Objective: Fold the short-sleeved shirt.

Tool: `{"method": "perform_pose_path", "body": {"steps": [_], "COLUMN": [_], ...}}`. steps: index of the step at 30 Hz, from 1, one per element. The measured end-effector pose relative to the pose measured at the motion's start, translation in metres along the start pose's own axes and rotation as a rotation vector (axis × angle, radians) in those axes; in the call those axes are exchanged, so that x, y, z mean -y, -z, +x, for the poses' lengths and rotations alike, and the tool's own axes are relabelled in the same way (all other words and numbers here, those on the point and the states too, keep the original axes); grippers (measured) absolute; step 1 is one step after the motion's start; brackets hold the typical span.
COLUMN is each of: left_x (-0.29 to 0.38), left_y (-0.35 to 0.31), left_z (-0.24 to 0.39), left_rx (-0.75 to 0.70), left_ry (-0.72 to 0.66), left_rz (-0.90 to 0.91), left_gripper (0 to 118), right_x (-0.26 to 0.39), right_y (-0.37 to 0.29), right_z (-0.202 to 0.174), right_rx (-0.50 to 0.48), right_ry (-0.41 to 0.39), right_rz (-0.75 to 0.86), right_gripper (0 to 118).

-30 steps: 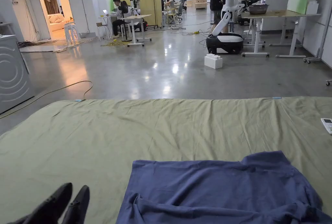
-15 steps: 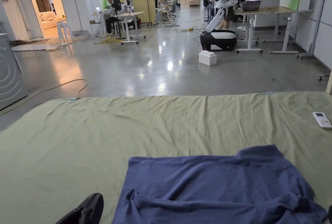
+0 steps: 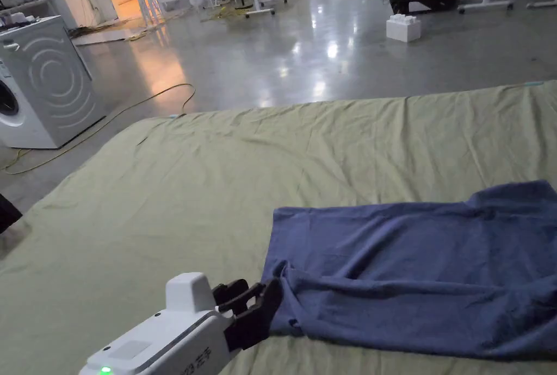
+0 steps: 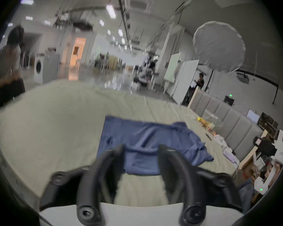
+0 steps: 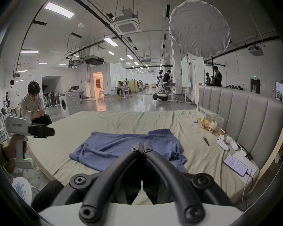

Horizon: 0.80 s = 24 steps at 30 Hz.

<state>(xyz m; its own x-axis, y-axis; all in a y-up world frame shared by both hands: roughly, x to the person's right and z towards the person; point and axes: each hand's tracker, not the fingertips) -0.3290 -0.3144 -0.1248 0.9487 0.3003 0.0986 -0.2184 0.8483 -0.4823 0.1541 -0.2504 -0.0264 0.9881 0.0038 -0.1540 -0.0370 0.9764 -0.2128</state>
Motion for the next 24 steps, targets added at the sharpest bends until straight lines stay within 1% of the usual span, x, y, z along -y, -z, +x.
{"method": "perform_pose_path", "body": {"steps": [1, 3, 4, 6, 7, 9, 10, 11, 12, 14, 16, 17, 18, 19, 20, 21, 22, 23, 24], "left_x": [0.008, 0.020, 0.025, 0.037, 0.041, 0.046, 0.046, 0.047, 0.049, 0.055, 0.056, 0.053, 0.052, 0.052, 0.052, 0.053, 0.055, 0.057, 0.059], "left_y": [0.019, 0.053, 0.070, 0.096, 0.109, 0.125, 0.132, 0.136, 0.142, 0.152, 0.154, 0.153, 0.155, 0.157, 0.159, 0.162, 0.167, 0.170, 0.172], "left_z": [-0.013, -0.032, -0.042, -0.055, -0.063, -0.070, -0.073, -0.075, -0.075, -0.077, -0.071, -0.067, -0.063, -0.058, -0.053, -0.048, -0.040, -0.034, -0.027], "left_rx": [0.013, -0.031, -0.066, -0.114, -0.129, -0.153, -0.142, -0.142, -0.150, -0.213, -0.212, -0.217, -0.247, -0.298, -0.339, -0.303, -0.335, -0.358, -0.371], "left_ry": [0.013, 0.001, -0.027, -0.064, -0.108, -0.151, -0.149, -0.145, -0.146, -0.132, -0.100, -0.073, -0.035, 0.017, 0.072, 0.071, 0.096, 0.152, 0.216], "left_rz": [0.009, -0.072, -0.121, -0.176, -0.208, -0.220, -0.236, -0.239, -0.249, -0.296, -0.280, -0.287, -0.306, -0.323, -0.320, -0.313, -0.334, -0.345, -0.353], "left_gripper": [82, 82, 82, 82, 82, 81, 78, 71, 67, 59, 58, 54, 45, 25, 9, 8, 8, 8, 8], "right_x": [0.003, 0.010, 0.009, 0.013, 0.014, 0.018, 0.020, 0.022, 0.025, 0.030, 0.034, 0.036, 0.037, 0.039, 0.039, 0.040, 0.040, 0.041, 0.041], "right_y": [0.003, 0.009, 0.010, 0.012, 0.014, 0.015, 0.016, 0.017, 0.017, 0.018, 0.019, 0.019, 0.019, 0.021, 0.021, 0.023, 0.025, 0.028, 0.034], "right_z": [0.002, 0.006, 0.008, 0.013, 0.016, 0.021, 0.024, 0.027, 0.030, 0.036, 0.042, 0.044, 0.046, 0.047, 0.048, 0.049, 0.050, 0.051, 0.054], "right_rx": [0.008, 0.018, 0.021, 0.028, 0.037, 0.065, 0.087, 0.110, 0.130, 0.154, 0.159, 0.160, 0.160, 0.157, 0.156, 0.157, 0.156, 0.163, 0.198], "right_ry": [0.002, 0.027, 0.014, 0.021, 0.022, 0.013, 0.009, 0.007, 0.010, 0.036, 0.071, 0.077, 0.080, 0.081, 0.081, 0.081, 0.084, 0.088, 0.090], "right_rz": [-0.017, -0.076, -0.062, -0.085, -0.096, -0.116, -0.125, -0.133, -0.139, -0.151, -0.170, -0.175, -0.182, -0.189, -0.192, -0.196, -0.199, -0.200, -0.200], "right_gripper": [0, 0, 0, 0, 0, 0, 0, 0, 0, 0, 0, 0, 0, 0, 0, 0, 0, 0, 1]}}
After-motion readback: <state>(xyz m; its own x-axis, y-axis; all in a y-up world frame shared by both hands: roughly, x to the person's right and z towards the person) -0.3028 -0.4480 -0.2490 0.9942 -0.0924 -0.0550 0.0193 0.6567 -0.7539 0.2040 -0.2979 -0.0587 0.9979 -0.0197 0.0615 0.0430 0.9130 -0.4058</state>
